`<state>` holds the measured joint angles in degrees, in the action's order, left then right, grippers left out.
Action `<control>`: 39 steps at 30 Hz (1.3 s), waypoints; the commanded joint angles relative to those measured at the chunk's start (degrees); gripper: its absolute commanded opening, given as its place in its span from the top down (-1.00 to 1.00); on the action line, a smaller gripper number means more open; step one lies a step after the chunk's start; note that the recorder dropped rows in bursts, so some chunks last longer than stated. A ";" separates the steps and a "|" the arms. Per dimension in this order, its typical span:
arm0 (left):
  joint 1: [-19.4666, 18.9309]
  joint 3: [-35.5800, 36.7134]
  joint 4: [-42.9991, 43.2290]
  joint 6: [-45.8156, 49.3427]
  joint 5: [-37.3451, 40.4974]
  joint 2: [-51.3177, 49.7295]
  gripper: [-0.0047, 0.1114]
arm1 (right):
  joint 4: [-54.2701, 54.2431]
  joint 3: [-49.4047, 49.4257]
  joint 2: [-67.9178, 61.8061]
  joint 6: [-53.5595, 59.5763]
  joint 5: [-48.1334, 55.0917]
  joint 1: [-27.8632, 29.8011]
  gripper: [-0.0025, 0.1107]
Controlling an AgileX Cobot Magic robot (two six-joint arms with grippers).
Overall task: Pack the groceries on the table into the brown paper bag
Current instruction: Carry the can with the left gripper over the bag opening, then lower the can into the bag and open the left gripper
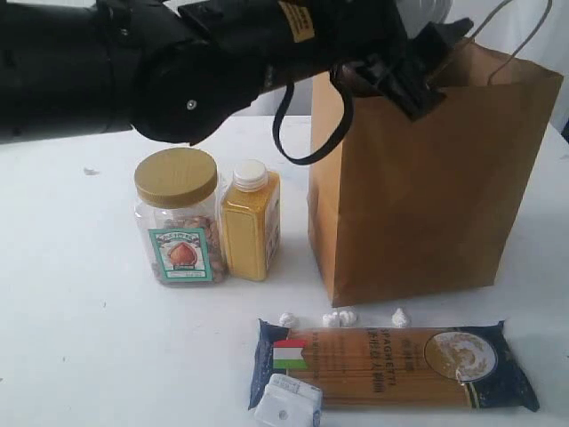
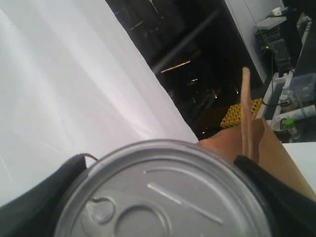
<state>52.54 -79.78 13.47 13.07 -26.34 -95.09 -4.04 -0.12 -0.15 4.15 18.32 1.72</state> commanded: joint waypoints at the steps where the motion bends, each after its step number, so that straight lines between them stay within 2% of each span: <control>1: 0.17 -1.03 0.51 0.72 -0.54 0.38 0.92 | -0.02 0.12 0.15 0.08 -0.36 -0.16 0.96; 6: 0.17 -1.03 0.51 0.72 -0.39 0.38 0.86 | -0.02 0.12 0.15 0.08 -0.36 -0.16 0.96; 8: 0.17 -1.03 0.51 0.72 -0.39 0.38 0.70 | -0.02 0.12 0.15 0.08 -0.36 -0.16 0.96; 14: 0.17 -1.03 -0.61 -2.36 3.21 0.30 0.04 | -0.02 0.12 0.15 0.08 -0.36 -0.16 0.96; 18: 0.17 -1.03 -0.61 -4.34 7.00 -0.59 -0.17 | -0.02 0.12 0.15 0.08 -0.36 -0.16 0.96; 39: 0.17 -1.03 -0.61 -4.23 6.63 -1.53 -0.18 | -0.02 0.12 0.15 0.08 -0.36 -0.16 0.96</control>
<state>52.54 -80.00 13.06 9.12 -16.87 -97.46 -4.04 -0.12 -0.15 4.15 18.32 1.72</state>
